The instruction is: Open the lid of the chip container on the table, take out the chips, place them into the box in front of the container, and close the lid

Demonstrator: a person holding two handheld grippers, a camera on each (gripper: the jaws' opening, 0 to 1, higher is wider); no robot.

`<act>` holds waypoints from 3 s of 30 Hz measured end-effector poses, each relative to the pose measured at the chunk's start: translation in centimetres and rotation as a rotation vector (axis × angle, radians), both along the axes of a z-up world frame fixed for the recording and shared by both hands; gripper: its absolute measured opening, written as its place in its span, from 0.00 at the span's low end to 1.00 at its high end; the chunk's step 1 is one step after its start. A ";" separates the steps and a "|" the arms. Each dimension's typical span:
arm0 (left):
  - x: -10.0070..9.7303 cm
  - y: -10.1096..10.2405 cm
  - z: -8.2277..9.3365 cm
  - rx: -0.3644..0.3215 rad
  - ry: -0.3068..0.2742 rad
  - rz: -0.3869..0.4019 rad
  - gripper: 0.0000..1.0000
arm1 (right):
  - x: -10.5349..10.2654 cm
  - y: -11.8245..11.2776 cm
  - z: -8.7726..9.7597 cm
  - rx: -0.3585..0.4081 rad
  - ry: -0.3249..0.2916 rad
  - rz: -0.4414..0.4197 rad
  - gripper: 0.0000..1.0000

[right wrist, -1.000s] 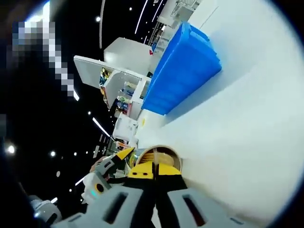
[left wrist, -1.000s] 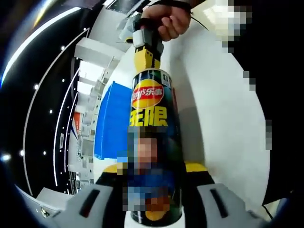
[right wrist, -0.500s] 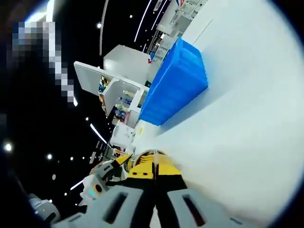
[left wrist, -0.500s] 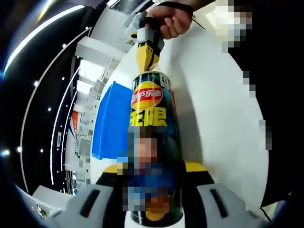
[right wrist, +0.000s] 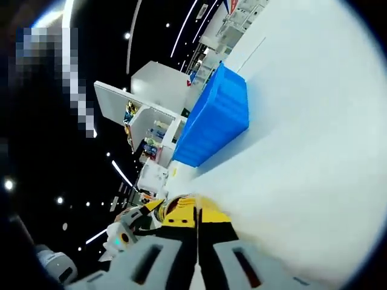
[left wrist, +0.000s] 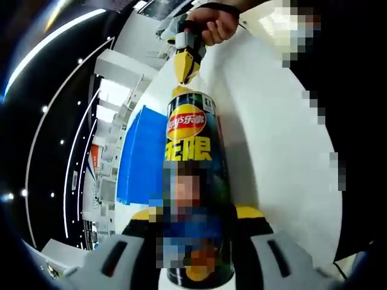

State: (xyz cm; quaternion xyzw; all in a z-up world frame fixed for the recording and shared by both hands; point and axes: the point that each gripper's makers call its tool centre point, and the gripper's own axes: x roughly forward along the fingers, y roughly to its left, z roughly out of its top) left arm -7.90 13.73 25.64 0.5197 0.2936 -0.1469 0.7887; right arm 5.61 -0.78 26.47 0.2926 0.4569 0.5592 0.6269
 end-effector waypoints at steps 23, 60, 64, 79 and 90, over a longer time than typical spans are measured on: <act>0.0 -0.2 0.1 -0.010 -0.008 -0.034 0.44 | 1.0 -1.2 0.0 0.011 -0.059 -0.025 0.02; 0.6 -0.1 -0.2 0.012 0.008 -0.036 0.44 | 0.1 -0.5 4.4 -0.290 -1.581 0.671 0.07; 0.6 -0.2 -0.3 0.012 0.019 -0.033 0.44 | 0.4 -0.3 3.9 -0.315 -1.626 0.743 0.07; 0.6 -0.3 -0.3 0.013 0.026 -0.027 0.44 | -0.6 0.4 2.9 -0.318 -1.691 0.870 0.06; 0.6 -0.2 -0.3 0.014 0.024 -0.026 0.44 | -1.1 0.2 2.3 -0.314 -1.707 0.943 0.02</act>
